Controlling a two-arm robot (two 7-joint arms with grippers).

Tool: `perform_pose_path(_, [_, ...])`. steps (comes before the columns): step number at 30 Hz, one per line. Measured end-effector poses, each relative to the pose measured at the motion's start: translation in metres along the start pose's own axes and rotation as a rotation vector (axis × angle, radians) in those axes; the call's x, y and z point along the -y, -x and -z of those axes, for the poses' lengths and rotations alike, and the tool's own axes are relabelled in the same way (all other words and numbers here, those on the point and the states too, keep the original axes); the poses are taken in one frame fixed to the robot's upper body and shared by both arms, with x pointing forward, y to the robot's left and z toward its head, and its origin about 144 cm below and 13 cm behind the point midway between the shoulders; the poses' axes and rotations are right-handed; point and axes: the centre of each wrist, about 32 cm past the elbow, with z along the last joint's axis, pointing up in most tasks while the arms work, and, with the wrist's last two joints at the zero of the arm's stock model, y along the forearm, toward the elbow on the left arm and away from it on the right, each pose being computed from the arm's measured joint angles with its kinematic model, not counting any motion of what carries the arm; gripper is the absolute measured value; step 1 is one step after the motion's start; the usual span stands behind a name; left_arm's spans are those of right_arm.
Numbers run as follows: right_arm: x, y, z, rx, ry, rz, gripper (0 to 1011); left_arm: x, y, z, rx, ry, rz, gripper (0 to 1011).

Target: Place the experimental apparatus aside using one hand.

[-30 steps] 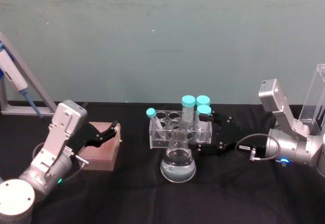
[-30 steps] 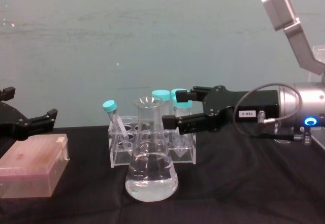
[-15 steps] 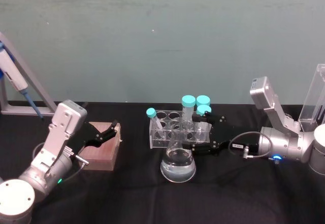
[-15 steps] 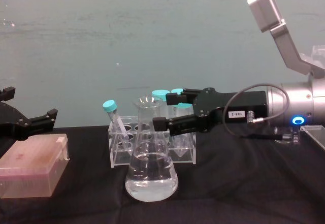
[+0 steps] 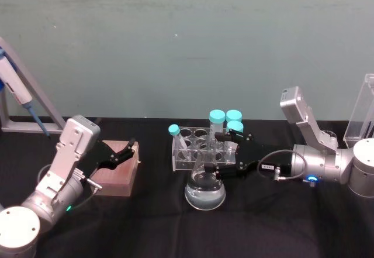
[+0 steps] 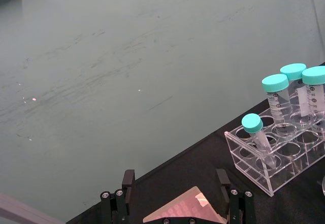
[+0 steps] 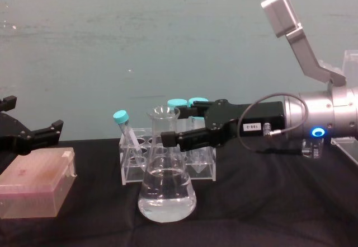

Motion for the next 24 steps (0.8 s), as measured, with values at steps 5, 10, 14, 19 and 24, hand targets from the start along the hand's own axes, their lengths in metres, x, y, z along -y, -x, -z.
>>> perform_pose_path(5, [-0.003, -0.002, 0.001, -0.004, 0.003, -0.011, 1003, 0.0, 0.0, 0.0, 0.0, 0.0, 0.0, 1000])
perform_pose_path(10, [-0.005, -0.003, 0.002, -0.007, 0.004, -0.019, 1003, 0.0, 0.0, 0.0, 0.0, 0.0, 0.0, 1000])
perform_pose_path(14, [-0.007, -0.004, 0.002, -0.008, 0.003, -0.024, 1003, 0.0, 0.0, 0.0, 0.0, 0.0, 0.0, 1000])
perform_pose_path(19, [-0.009, -0.004, 0.002, -0.007, 0.001, -0.029, 1003, 0.0, 0.0, 0.0, 0.0, 0.0, 0.0, 1000])
perform_pose_path(24, [-0.011, -0.003, 0.001, -0.007, 0.0, -0.036, 1003, 0.0, 0.0, 0.0, 0.0, 0.0, 0.0, 1000])
